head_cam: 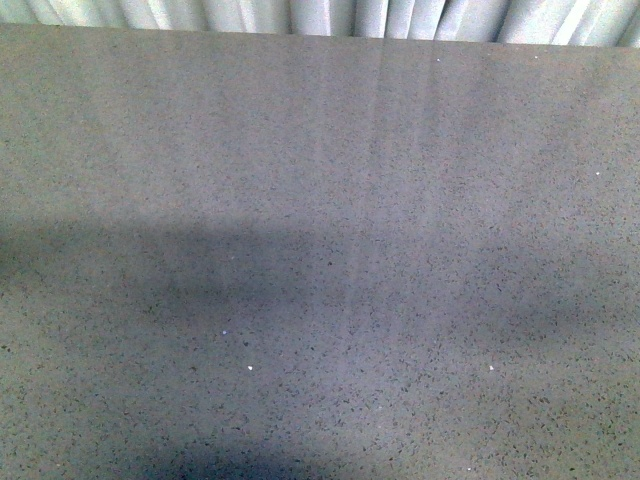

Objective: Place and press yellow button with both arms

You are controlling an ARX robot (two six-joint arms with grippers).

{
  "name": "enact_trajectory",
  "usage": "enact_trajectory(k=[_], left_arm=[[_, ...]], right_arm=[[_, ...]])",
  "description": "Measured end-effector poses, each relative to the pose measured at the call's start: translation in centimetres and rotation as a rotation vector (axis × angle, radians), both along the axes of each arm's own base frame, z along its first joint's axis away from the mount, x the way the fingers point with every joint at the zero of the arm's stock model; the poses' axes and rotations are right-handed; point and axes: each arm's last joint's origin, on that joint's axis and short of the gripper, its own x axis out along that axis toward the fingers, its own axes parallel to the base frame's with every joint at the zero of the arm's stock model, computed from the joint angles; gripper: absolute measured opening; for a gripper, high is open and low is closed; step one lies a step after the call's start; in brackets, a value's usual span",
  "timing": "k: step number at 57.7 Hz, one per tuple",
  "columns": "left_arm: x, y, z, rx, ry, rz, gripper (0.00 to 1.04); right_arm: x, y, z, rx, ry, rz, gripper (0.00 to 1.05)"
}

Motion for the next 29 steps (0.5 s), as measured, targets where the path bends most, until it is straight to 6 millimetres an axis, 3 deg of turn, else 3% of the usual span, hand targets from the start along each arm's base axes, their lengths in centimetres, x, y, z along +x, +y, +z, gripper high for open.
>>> enact_trajectory(k=[7, 14, 29], left_arm=[[2.6, 2.8, -1.3, 0.026, 0.034, 0.106, 0.96], [4.5, 5.2, -4.0, 0.017, 0.118, 0.194, 0.96], [6.7, 7.2, -6.5, 0.014, 0.185, 0.252, 0.96]], right_arm=[[0.0, 0.0, 0.0, 0.000, 0.000, 0.000, 0.96], [0.0, 0.0, 0.0, 0.000, 0.000, 0.000, 0.96], [0.0, 0.0, 0.0, 0.000, 0.000, 0.000, 0.96]])
